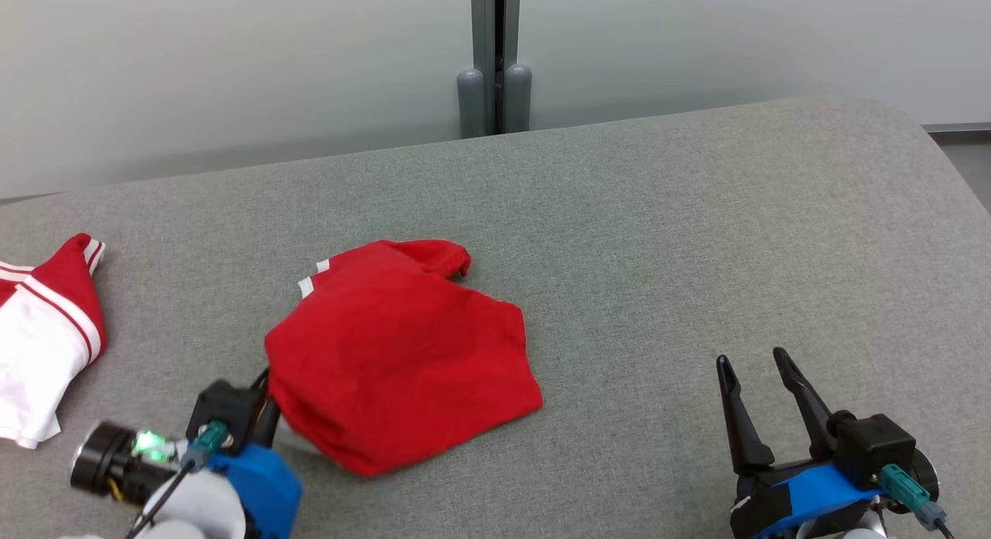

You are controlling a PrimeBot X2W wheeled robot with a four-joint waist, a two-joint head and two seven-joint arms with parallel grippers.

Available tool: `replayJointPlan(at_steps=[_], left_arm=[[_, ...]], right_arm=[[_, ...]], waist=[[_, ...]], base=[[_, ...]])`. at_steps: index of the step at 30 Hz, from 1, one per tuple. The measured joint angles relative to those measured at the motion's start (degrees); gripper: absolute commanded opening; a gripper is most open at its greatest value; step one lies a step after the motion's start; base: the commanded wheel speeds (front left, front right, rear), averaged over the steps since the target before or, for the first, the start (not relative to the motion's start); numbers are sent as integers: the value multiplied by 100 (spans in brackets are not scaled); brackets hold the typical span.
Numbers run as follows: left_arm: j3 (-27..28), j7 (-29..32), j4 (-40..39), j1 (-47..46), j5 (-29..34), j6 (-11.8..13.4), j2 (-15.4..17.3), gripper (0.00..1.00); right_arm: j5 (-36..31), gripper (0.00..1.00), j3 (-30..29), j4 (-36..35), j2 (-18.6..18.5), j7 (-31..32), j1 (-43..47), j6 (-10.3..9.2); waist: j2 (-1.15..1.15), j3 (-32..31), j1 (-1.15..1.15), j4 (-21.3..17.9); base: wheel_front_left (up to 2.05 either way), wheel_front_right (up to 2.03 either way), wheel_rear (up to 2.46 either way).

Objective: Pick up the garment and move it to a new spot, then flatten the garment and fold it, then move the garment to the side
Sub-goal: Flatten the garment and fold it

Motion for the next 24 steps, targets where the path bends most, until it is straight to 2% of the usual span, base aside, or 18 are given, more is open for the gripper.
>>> replayJointPlan(at_steps=[7, 11, 12, 13, 14, 20, 24], left_arm=[[84, 216, 434, 567, -290, 411, -101, 0], [129, 108, 594, 678, -396, 517, -245, 0], [158, 16, 600, 682, -438, 532, -297, 31], [193, -111, 595, 683, -461, 543, -349, 88], [237, -271, 587, 683, -460, 572, -393, 100], [448, -1021, 546, 683, -445, 687, -523, 100], [480, -1298, 437, 683, -341, 769, -508, 100]], right_arm=[[-2, 100, 86, 25, 0, 0, -2, 0], [-32, 100, 91, 43, 0, 0, -2, 0], [-43, 100, 90, 45, 0, 0, -2, 0], [-42, 100, 89, 49, 0, 0, -2, 0], [-43, 100, 85, 51, 0, 0, -2, 0], [-96, 100, 57, 49, 0, 0, -1, 0], [-158, 100, 103, 58, -1, 0, 1, 0]], waist=[[0, -2, 0, -46], [0, -2, 1, -58], [0, -3, 1, -57], [0, -6, 1, -53], [0, -12, 0, -47], [0, -105, 1, 52], [0, -197, 0, 194]], base=[[0, 0, 0], [0, 0, 0], [0, 0, 0], [0, 0, 0], [0, 0, 0], [0, 0, 0], [0, 0, 0]])
